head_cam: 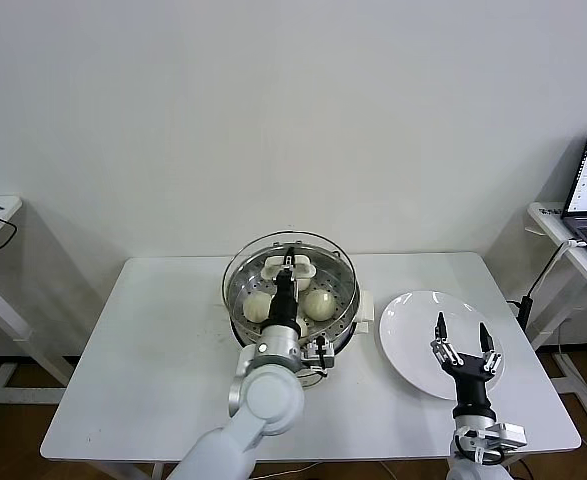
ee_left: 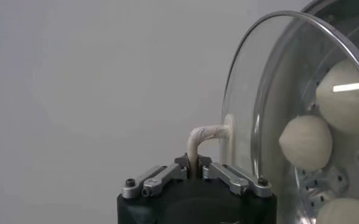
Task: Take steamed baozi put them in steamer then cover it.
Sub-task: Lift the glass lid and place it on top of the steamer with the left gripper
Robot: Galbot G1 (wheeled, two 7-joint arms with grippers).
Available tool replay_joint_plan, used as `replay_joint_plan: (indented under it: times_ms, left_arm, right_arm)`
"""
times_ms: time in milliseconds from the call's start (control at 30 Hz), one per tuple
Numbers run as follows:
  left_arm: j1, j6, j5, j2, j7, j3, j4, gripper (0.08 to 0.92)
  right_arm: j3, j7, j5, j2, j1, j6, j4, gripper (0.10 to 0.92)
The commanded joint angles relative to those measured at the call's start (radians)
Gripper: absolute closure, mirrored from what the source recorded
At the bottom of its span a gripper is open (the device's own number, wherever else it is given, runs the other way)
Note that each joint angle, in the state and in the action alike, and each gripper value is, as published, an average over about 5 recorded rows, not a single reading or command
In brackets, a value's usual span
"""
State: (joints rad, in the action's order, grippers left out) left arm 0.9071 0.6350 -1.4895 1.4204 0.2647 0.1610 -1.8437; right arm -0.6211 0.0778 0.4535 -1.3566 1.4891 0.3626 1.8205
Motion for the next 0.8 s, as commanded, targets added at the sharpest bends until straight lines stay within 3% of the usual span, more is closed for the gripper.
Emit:
replay_joint_plan:
  times_ms: [33,800]
  left_arm:
    - [-0.014,0.003,-0.031,0.061,-0.007,0.013,0.065,0.812]
    - [0.022,-0.007,-0.062,0.057,-0.011,-0.009,0.076,0.812]
  right_arm:
    - [0.000,0.000,-0.004,-0.002,0.003,0.001,0.000,0.203]
    - [0.013,-0.003,-0.012,0.000,-0.005,0.000,-0.005,0.203]
